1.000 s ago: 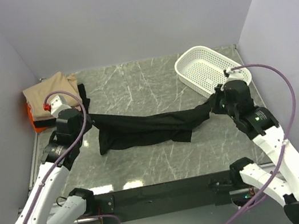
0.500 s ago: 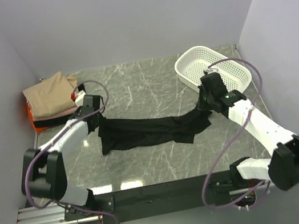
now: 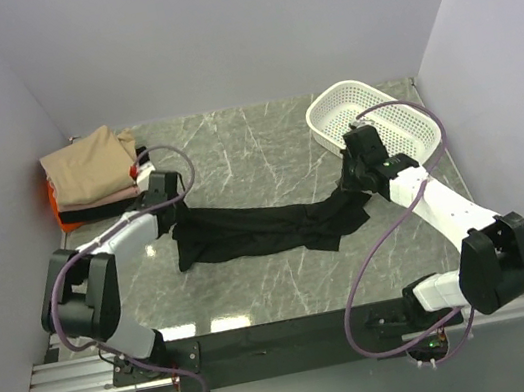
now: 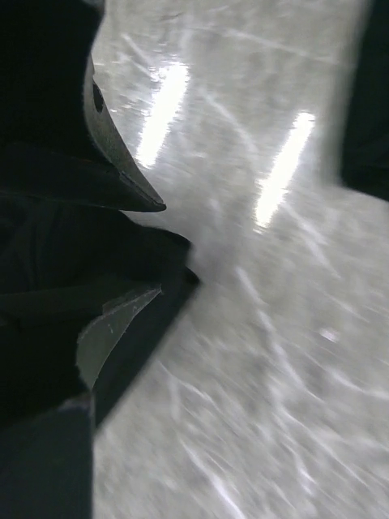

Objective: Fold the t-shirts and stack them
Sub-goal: Flatten the tshirt out

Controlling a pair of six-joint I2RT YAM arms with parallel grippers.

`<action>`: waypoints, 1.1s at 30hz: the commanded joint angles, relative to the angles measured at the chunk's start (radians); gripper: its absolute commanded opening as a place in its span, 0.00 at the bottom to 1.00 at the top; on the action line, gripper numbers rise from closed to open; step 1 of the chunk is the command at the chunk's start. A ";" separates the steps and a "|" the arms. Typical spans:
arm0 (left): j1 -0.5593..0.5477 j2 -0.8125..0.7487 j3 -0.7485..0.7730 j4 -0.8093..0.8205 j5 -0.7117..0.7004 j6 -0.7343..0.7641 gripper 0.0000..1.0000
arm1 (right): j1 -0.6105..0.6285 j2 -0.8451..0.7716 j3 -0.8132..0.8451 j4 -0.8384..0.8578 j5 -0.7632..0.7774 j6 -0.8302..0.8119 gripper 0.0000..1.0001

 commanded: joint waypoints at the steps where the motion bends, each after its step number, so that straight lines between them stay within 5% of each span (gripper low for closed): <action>1: 0.008 -0.074 -0.094 0.057 0.074 -0.018 0.46 | -0.005 -0.009 0.034 0.041 0.016 -0.013 0.00; 9: 0.053 -0.098 -0.157 0.088 0.155 -0.026 0.45 | -0.007 -0.024 0.014 0.049 0.006 -0.017 0.00; 19: 0.054 -0.322 -0.257 0.079 0.152 -0.061 0.47 | -0.007 -0.013 0.005 0.052 -0.004 -0.019 0.00; 33: 0.063 -0.187 -0.234 0.077 0.210 -0.038 0.46 | -0.008 -0.030 -0.001 0.051 -0.013 -0.020 0.00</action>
